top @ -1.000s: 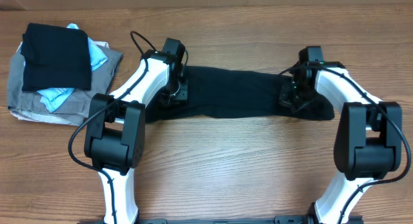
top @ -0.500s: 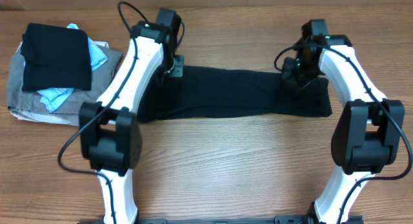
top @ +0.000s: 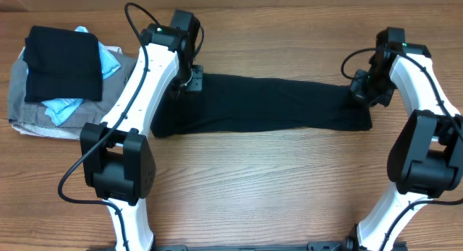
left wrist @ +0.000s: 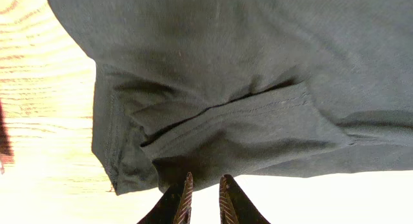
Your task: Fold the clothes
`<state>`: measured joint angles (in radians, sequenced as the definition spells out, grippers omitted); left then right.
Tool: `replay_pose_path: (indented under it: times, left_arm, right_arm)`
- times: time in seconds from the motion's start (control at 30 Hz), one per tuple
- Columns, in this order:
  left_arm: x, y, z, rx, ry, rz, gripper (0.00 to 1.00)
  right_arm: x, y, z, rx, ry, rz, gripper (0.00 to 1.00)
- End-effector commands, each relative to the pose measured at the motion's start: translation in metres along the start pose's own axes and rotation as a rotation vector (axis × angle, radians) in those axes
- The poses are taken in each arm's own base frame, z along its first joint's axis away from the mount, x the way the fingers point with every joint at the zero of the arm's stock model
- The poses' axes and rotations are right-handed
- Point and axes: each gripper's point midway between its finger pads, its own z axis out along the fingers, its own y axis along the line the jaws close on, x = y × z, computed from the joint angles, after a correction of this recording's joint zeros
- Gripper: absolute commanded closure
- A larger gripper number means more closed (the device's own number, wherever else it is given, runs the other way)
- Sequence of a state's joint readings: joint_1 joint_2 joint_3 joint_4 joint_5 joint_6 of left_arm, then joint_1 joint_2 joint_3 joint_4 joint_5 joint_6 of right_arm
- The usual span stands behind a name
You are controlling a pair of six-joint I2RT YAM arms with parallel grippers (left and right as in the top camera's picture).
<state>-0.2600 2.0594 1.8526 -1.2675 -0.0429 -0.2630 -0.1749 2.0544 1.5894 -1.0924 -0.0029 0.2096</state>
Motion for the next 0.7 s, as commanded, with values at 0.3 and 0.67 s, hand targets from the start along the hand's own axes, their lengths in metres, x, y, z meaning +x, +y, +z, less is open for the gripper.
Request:
replay_pose_path:
  times: [0.3,0.67]
  left_arm:
    - [0.005,0.005,0.006,-0.017,0.014,-0.019,0.81]
    - [0.005,0.006,0.007,-0.019,0.017,-0.018,0.81]
  right_arm:
    - [0.051,-0.030,0.027,0.084,0.170,0.047,0.96]
    - [0.054,-0.037,0.047,0.072,0.145,0.073,0.96]
